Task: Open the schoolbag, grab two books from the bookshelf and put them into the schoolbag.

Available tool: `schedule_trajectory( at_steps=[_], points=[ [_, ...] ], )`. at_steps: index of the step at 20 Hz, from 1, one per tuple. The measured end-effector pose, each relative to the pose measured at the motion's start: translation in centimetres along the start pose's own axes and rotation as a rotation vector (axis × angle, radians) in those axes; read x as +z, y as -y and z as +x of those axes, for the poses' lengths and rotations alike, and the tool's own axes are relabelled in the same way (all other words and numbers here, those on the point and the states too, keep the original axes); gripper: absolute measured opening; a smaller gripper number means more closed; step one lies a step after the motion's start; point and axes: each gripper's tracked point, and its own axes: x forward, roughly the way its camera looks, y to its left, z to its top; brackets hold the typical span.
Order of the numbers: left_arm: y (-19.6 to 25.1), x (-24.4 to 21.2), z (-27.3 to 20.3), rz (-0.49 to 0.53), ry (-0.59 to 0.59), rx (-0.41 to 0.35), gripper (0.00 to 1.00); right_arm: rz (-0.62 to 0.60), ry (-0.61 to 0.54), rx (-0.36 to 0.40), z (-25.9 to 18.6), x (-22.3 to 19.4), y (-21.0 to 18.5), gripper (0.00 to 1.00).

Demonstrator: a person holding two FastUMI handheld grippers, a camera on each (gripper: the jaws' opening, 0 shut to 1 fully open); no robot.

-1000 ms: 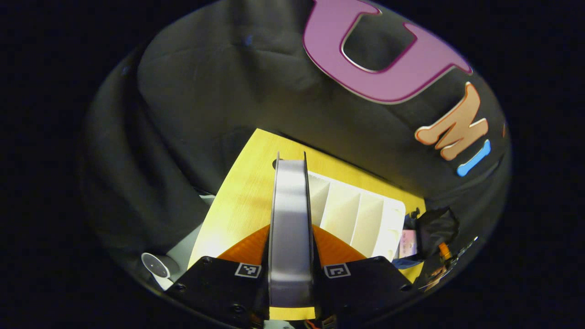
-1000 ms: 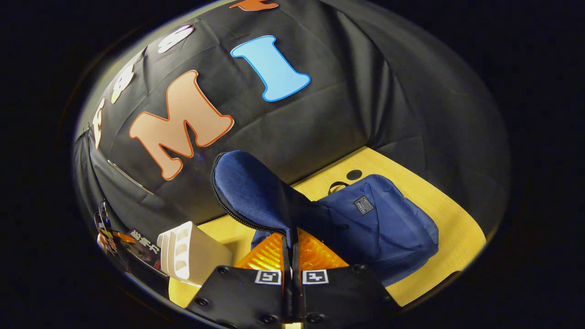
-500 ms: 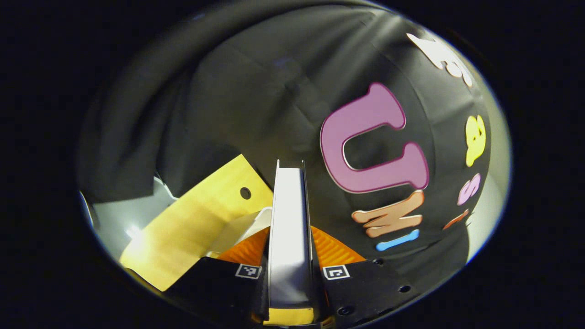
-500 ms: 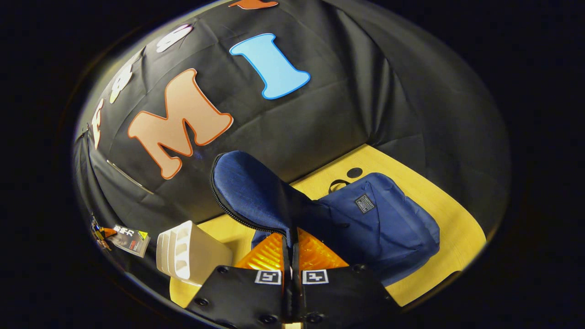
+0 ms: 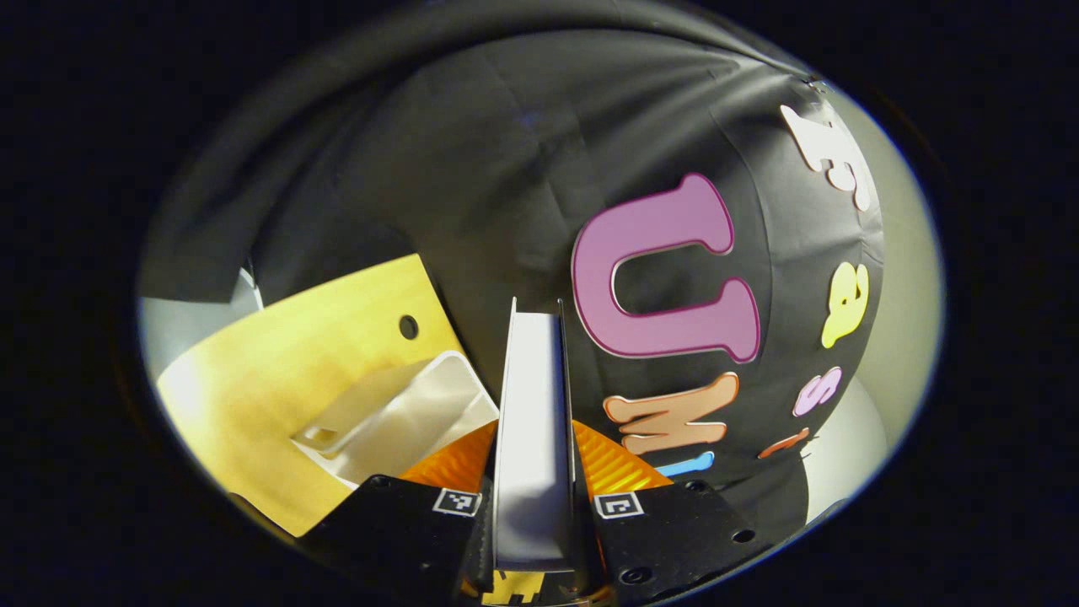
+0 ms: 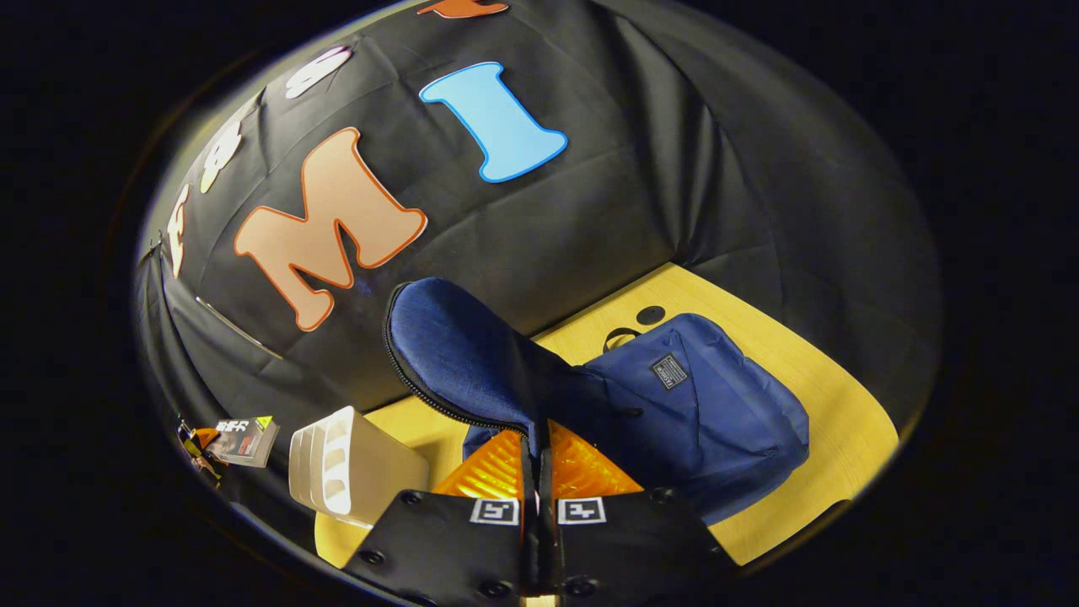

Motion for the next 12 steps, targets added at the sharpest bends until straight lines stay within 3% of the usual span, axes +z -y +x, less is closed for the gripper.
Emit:
schedule_trajectory(
  at_steps=[4,12],
  points=[
    [1.8,-4.9,4.0,-0.015,-0.074,-0.039,0.34,0.010,0.005,0.005,-0.2,0.2,0.1,0.03],
    [4.2,-16.8,11.0,0.037,-0.280,-0.016,0.34,0.037,0.015,0.017,-0.5,0.3,0.5,0.04]
  ],
)
